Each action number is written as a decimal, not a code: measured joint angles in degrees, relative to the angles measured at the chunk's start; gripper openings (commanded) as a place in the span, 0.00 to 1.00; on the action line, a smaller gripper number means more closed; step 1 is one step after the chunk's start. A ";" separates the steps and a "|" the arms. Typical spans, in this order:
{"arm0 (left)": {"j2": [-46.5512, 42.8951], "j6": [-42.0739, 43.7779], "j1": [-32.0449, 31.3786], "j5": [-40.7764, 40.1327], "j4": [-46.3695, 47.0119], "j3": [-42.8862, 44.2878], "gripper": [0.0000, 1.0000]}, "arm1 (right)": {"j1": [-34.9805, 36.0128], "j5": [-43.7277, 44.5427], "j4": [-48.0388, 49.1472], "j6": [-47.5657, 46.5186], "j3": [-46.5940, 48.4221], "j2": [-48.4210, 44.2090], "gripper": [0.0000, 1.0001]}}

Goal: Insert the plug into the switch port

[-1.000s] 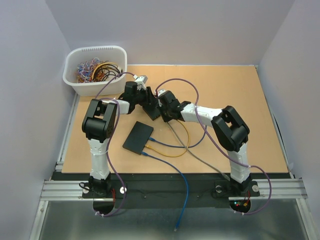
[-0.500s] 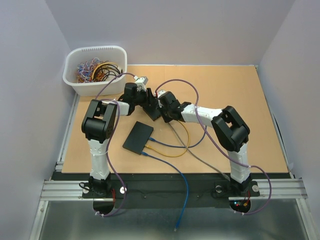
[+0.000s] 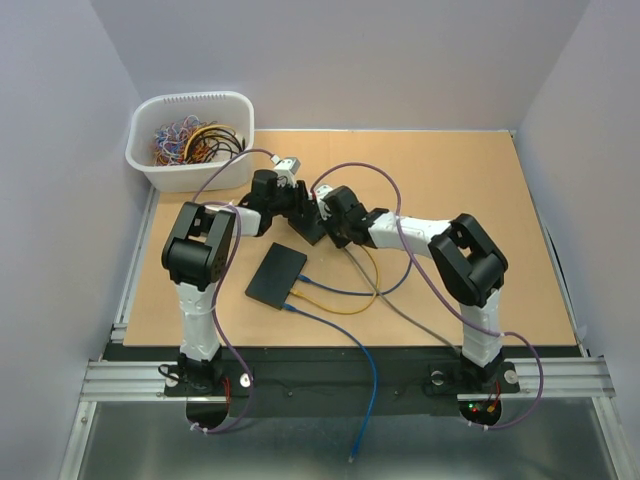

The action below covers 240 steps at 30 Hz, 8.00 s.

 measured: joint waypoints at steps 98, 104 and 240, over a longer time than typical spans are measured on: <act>9.73 -5.53 1.53 2.27 -34.40 37.22 0.67 | -1.05 15.04 32.87 15.47 -15.19 -20.46 0.68; -7.65 -8.63 0.96 -2.27 -31.85 23.89 0.67 | -5.86 12.92 26.32 19.32 -15.41 -20.50 0.68; -37.20 17.09 5.64 -64.63 43.01 -58.03 0.73 | -1.05 -35.63 15.06 33.83 -51.49 -66.18 1.00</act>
